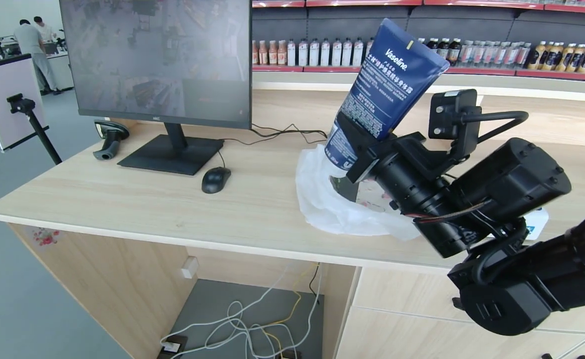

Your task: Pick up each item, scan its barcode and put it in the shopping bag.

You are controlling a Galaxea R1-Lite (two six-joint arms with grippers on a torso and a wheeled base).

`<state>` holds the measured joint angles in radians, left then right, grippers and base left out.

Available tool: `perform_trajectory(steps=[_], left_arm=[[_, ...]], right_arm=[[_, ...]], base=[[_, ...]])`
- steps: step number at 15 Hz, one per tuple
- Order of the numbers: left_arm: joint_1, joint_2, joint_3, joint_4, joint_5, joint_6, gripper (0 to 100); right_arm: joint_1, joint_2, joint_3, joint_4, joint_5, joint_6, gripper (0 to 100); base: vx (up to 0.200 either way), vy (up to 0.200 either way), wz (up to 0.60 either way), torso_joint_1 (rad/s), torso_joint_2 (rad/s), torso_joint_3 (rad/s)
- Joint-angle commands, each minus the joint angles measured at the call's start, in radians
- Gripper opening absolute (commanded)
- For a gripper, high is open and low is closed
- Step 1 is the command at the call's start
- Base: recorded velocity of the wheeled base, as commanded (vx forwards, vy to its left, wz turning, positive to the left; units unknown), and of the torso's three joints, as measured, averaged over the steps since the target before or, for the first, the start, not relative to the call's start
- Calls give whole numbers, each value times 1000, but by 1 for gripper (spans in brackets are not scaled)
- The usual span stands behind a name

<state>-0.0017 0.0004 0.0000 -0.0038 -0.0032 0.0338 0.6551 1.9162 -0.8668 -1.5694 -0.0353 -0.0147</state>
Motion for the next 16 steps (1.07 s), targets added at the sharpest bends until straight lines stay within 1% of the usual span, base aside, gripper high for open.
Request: perform_trajectory(steps=[1,3,5,7,12,16], left_arm=[[0,0,0,-1,0,14,100],[0,0,0,-2,0,17,100],[0,0,0,-2,0,17,100],[0,0,0,-2,0,17,100],[0,0,0,-2,0,17,100],[0,0,0,-2,0,17,100]], right_arm=[[-12,34,-20,-1,0,1,0],[-22,49,-28,-1,0,1,0],[-66,55,-24,-1,2,2,0],[-84,69,-34,-1,2,5,0],[-89,73,-47,-1,2,9,0],[-111,89,-52,-1,2,10,0]], base=[[0,0,0,0,0,0],[0,0,0,0,0,0],[0,0,0,0,0,0],[0,0,0,0,0,0],[0,0,0,0,0,0],[0,0,0,0,0,0]])
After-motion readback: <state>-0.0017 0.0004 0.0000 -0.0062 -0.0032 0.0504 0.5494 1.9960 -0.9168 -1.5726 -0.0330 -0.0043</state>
